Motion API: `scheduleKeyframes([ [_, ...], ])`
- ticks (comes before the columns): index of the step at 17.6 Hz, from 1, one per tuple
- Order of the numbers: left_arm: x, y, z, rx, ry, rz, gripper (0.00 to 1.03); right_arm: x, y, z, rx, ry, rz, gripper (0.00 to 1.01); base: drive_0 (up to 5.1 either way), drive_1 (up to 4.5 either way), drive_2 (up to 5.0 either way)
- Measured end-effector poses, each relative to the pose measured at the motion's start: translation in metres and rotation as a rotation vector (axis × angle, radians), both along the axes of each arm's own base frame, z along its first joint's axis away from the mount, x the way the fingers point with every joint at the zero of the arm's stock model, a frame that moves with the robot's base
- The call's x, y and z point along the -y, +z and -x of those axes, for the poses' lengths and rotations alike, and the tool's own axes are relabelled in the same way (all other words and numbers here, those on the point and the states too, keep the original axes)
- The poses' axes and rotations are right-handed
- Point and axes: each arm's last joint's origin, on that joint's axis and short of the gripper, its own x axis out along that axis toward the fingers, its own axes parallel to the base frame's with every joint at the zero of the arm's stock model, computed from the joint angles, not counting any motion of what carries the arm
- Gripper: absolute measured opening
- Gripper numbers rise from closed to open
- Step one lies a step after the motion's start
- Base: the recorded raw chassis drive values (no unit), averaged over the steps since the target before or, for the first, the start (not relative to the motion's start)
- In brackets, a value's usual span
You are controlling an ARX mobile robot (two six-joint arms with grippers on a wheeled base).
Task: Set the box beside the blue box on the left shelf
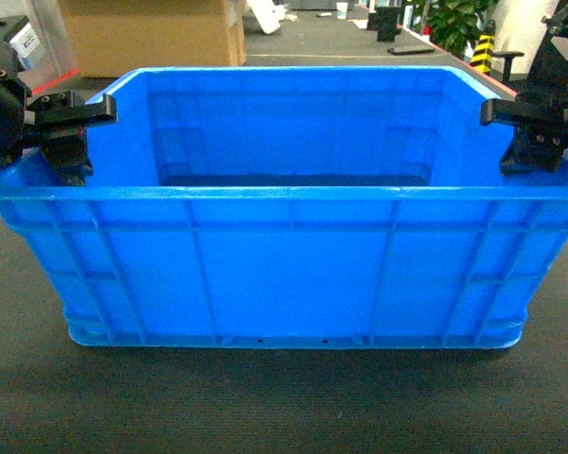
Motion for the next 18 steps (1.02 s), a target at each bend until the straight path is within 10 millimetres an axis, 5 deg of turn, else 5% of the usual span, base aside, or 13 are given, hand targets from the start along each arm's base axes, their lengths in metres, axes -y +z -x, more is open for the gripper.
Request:
scheduleKeyframes([
  [4, 0.012, 0.015, 0.019, 0.102, -0.028, -0.036, 0.09, -0.004, -0.001, 0.011, 0.030, -0.011, 0.028, 0.23, 0.0, 0.00, 0.0],
  [12, 0.020, 0.040, 0.116, 0.319, -0.029, -0.072, 0.09, -0.002, 0.037, 0.102, 0.235, -0.027, 0.062, 0.22, 0.0, 0.00, 0.0],
  [18, 0.015, 0.031, 0.188, 0.352, -0.013, -0.064, 0.09, 0.001, 0.033, 0.171, 0.261, -0.010, 0.082, 0.22, 0.0, 0.00, 0.0],
])
